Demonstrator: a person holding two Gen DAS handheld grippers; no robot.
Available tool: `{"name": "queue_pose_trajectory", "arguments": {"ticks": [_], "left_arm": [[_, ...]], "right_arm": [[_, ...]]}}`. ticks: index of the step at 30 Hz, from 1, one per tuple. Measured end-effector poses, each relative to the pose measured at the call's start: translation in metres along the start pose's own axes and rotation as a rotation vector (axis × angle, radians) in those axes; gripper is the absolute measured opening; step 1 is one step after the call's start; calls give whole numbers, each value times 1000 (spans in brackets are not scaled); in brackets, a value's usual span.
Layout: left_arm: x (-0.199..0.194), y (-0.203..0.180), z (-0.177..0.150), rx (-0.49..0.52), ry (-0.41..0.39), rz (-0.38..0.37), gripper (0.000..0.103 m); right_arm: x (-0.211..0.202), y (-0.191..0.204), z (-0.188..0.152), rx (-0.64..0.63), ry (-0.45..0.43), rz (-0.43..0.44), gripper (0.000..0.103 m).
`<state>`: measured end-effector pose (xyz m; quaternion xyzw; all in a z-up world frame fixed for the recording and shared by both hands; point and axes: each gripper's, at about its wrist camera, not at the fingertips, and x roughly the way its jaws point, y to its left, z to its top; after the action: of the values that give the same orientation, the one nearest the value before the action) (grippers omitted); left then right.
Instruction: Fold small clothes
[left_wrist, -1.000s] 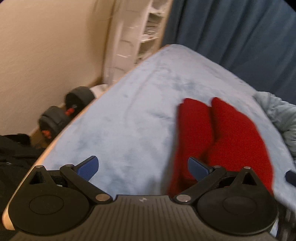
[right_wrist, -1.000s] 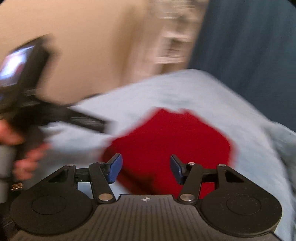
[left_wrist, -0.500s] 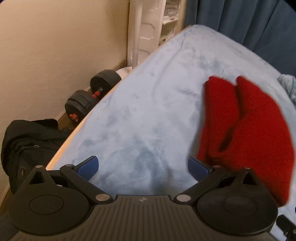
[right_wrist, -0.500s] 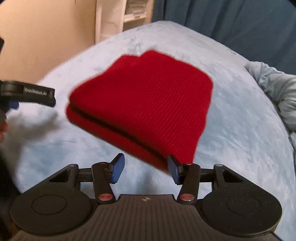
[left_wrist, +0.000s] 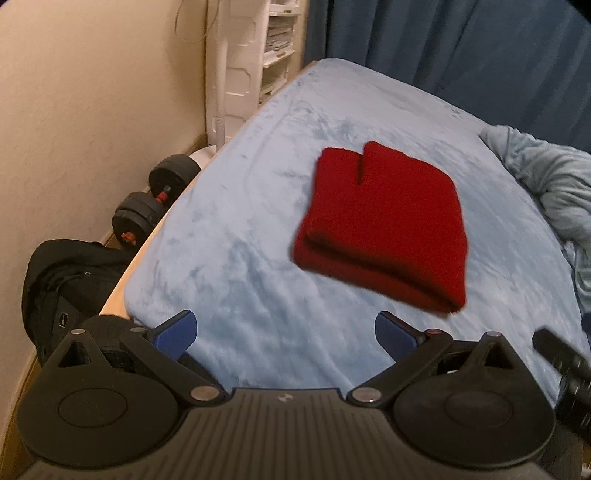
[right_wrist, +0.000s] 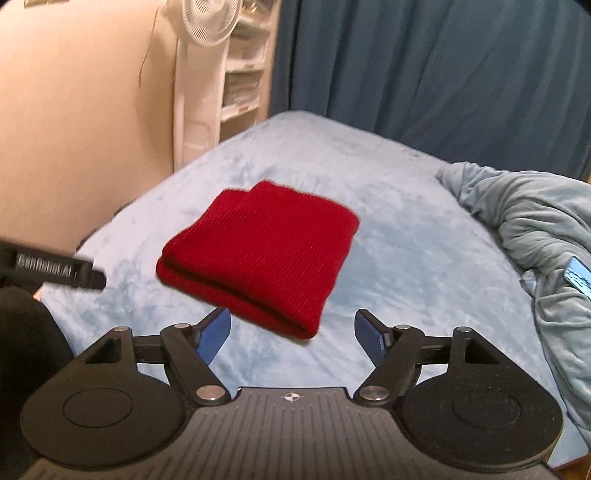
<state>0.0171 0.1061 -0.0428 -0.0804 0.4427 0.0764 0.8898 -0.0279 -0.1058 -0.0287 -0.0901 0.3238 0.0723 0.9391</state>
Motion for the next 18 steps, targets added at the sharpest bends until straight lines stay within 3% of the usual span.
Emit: {"name": "queue_pose_trajectory", "arguments": {"ticks": [8,18], "left_arm": [[-30,-10,-9,42,-39,18,103],[-31,-14,-8,56,-31,26,103]], "right_arm": [[-13,-13,-9,68,-10,11,76],[-8,-17,-9,91,2,24,76]]}}
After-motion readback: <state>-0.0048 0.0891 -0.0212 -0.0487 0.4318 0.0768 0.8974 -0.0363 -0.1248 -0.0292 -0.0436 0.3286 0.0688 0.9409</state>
